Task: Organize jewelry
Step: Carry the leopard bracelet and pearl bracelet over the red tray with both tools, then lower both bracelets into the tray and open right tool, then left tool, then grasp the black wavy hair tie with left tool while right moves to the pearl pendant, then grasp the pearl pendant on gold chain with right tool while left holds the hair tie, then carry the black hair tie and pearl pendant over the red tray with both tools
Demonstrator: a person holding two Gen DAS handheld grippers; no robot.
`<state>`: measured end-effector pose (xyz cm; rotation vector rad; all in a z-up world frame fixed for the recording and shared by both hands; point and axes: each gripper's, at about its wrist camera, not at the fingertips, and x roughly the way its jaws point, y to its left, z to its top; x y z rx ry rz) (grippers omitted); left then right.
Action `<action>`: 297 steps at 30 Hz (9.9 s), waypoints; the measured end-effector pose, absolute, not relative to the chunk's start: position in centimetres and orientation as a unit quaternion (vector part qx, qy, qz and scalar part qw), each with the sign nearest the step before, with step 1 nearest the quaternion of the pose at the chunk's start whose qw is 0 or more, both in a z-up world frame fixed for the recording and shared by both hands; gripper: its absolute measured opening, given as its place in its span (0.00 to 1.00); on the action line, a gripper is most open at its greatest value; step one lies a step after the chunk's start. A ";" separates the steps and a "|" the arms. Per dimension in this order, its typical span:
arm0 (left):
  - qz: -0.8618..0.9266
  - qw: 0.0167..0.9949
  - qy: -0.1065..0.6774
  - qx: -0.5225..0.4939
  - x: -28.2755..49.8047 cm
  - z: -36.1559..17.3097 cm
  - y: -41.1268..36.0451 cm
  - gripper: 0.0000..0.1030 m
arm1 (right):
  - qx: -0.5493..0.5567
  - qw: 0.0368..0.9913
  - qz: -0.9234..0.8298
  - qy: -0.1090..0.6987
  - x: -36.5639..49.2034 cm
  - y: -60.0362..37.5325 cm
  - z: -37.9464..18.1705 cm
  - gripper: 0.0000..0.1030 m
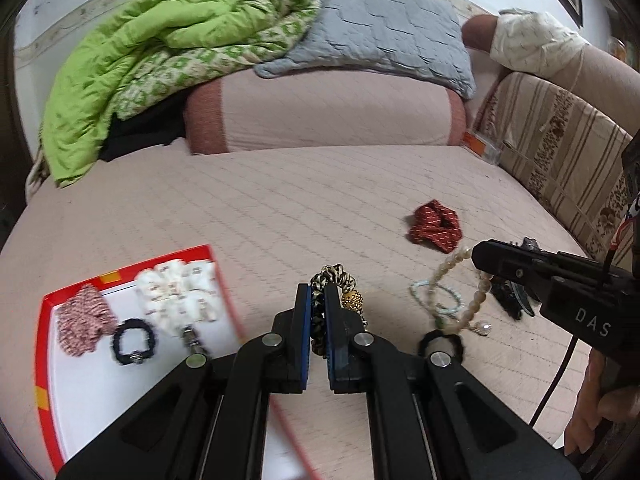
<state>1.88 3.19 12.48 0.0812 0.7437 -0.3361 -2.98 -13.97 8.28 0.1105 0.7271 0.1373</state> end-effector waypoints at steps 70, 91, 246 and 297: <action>0.005 0.895 0.438 -0.085 3.4 5.7 26.7 0.06 | 0.016 0.858 0.206 0.470 4.2 8.5 -2.2 0.11; 0.015 0.909 0.408 -0.089 2.5 6.6 26.8 0.38 | 0.055 0.862 0.213 0.457 3.2 6.2 -0.1 0.11; -0.068 0.920 0.383 -0.039 -4.2 8.9 19.2 0.06 | 0.016 0.902 0.209 0.378 -4.7 -0.6 5.4 0.15; -0.033 0.891 0.449 -0.057 -2.3 4.5 22.0 0.06 | -0.032 0.844 0.221 0.487 -2.9 4.9 -2.1 0.15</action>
